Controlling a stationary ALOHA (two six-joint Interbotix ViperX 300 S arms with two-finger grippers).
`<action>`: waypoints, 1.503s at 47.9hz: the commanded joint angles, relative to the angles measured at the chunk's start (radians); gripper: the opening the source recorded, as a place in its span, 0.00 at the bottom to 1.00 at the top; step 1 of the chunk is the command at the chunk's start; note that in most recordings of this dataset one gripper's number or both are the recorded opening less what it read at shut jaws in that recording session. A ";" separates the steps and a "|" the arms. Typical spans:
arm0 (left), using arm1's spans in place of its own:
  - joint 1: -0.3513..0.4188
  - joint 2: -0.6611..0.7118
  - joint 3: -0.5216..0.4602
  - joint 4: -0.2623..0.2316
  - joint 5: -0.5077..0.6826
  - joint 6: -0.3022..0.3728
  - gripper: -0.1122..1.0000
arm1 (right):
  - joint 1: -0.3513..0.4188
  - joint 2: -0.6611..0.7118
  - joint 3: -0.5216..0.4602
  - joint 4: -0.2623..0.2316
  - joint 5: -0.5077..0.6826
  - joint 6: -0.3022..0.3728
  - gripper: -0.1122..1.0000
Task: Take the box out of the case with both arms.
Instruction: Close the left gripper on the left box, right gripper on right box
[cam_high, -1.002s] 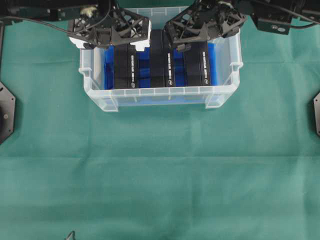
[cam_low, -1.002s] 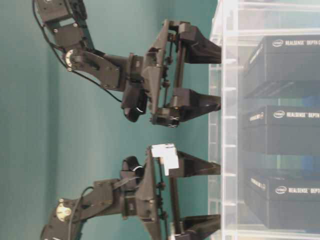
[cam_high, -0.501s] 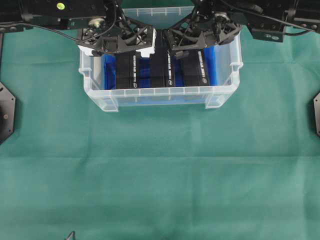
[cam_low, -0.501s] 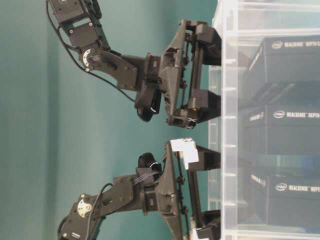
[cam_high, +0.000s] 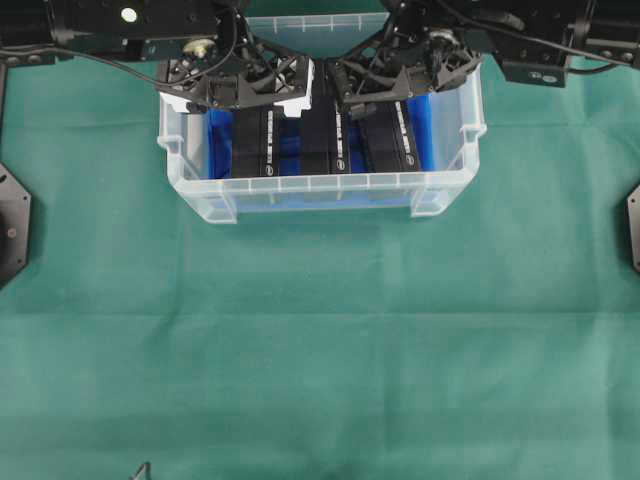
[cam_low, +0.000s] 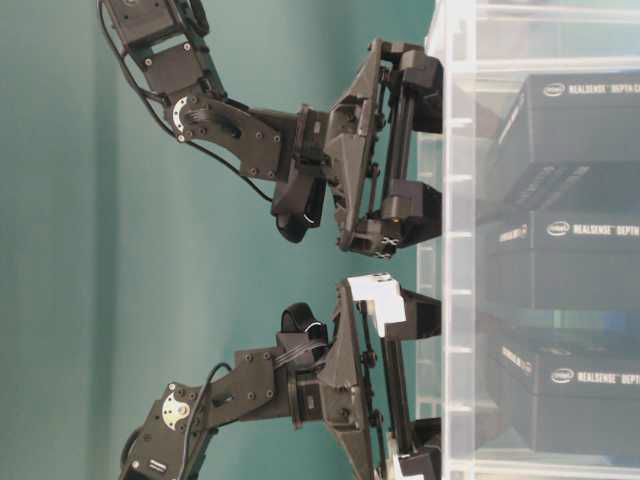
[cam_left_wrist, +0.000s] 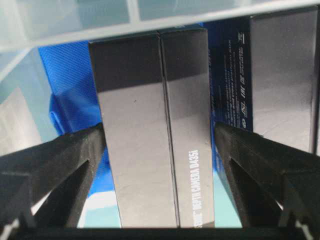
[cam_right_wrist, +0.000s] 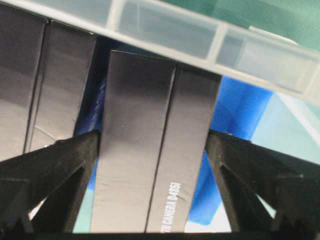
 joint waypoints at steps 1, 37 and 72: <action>0.000 -0.008 0.006 -0.002 0.023 0.008 0.92 | -0.008 -0.012 0.003 0.003 0.008 0.000 0.96; -0.020 -0.023 -0.021 -0.002 0.112 0.028 0.66 | -0.005 -0.017 -0.002 -0.029 0.009 -0.003 0.70; -0.015 -0.020 -0.052 -0.002 0.112 0.015 0.66 | -0.005 -0.020 -0.009 -0.011 0.029 0.063 0.70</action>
